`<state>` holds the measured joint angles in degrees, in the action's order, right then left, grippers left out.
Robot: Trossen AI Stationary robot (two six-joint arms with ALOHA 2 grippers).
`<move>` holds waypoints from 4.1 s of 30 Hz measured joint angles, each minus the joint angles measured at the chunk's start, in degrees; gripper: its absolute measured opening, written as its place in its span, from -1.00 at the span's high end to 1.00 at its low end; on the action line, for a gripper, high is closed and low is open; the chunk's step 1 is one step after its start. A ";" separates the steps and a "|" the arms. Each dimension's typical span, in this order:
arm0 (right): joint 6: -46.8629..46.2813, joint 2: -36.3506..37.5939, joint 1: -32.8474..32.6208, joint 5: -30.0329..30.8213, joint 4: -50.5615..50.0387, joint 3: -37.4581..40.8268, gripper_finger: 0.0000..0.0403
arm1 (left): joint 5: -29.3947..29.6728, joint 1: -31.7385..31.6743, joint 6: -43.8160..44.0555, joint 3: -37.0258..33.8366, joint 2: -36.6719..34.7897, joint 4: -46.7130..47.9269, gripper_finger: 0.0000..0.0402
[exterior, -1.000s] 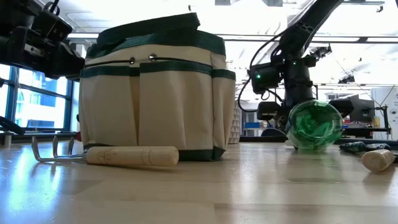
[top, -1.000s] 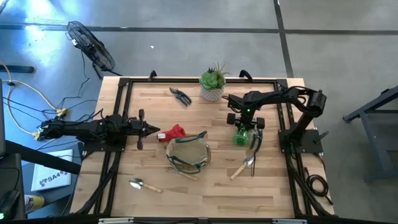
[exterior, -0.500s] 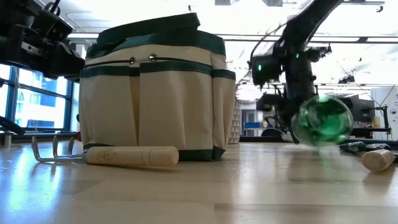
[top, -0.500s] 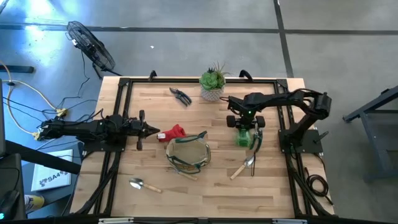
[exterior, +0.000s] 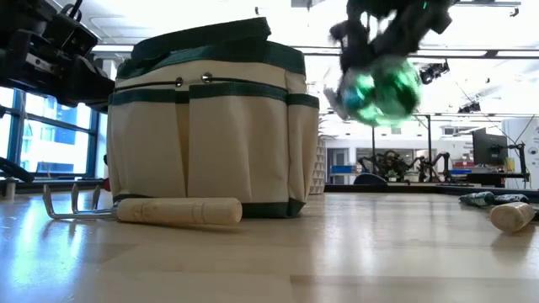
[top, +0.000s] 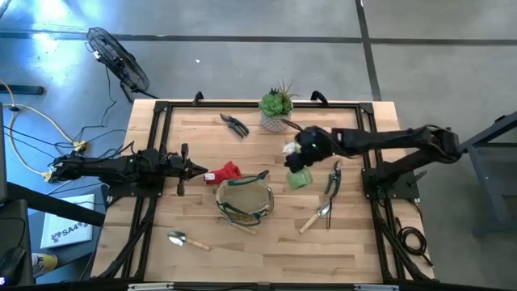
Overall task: Pick & Place Garden tools in Gardening bag
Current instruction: Put the green spray bottle into the white gardening bag
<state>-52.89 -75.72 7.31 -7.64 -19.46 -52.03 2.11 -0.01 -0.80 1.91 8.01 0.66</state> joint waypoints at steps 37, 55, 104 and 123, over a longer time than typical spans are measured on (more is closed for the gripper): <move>57.64 -9.06 -13.36 0.87 22.46 -16.67 0.32 | -12.89 0.02 15.81 1.03 5.51 2.90 0.99; 55.94 -26.12 -13.60 -7.72 8.08 -35.59 0.32 | -16.74 0.04 15.54 0.90 24.39 -2.30 0.99; 55.49 -33.07 -11.06 -4.04 -10.53 -36.31 0.25 | -17.86 0.02 14.89 1.20 28.98 -8.62 0.99; 53.38 -33.05 -11.94 -0.29 -10.87 -36.31 0.07 | -17.90 0.02 14.58 1.22 28.96 -8.14 0.99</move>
<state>0.49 -108.77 -4.63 -7.93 -30.33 -88.33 -15.79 0.02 13.78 3.14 36.97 -7.49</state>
